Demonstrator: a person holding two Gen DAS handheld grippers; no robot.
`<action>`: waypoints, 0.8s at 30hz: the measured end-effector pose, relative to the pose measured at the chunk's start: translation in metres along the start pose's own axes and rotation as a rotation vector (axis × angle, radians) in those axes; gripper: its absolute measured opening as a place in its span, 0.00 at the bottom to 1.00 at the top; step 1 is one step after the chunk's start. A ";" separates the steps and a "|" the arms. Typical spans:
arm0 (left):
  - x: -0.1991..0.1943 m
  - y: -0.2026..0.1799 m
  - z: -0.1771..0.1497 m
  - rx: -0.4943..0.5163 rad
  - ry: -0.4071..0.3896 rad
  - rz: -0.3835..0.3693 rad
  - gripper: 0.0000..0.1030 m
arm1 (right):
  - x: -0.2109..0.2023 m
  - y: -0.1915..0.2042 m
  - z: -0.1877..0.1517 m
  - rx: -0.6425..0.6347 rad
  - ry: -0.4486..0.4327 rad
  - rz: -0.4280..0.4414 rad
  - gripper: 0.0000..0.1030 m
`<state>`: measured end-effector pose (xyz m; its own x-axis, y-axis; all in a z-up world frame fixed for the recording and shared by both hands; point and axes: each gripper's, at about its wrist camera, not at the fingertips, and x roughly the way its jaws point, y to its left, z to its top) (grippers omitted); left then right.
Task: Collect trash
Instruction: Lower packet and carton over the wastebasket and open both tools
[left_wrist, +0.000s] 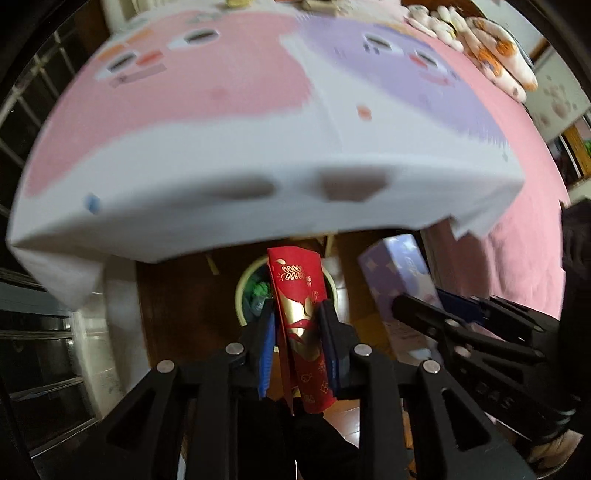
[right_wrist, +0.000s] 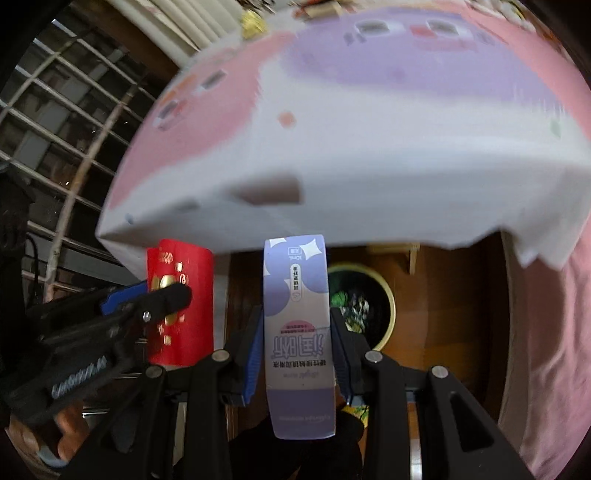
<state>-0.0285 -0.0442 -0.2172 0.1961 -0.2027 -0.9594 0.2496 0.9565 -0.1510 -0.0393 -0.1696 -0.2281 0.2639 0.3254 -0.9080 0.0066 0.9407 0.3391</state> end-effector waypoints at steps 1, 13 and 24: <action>0.012 -0.001 -0.005 0.012 0.003 -0.012 0.21 | 0.013 -0.005 -0.004 0.017 0.008 0.000 0.33; 0.131 0.025 -0.025 0.008 -0.014 -0.008 0.71 | 0.144 -0.055 -0.029 0.097 0.018 -0.061 0.35; 0.142 0.050 -0.031 -0.012 -0.054 0.017 0.85 | 0.167 -0.067 -0.038 0.146 -0.006 -0.096 0.60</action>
<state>-0.0181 -0.0189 -0.3689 0.2508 -0.1970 -0.9478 0.2345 0.9623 -0.1379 -0.0323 -0.1749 -0.4121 0.2616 0.2340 -0.9364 0.1717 0.9434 0.2837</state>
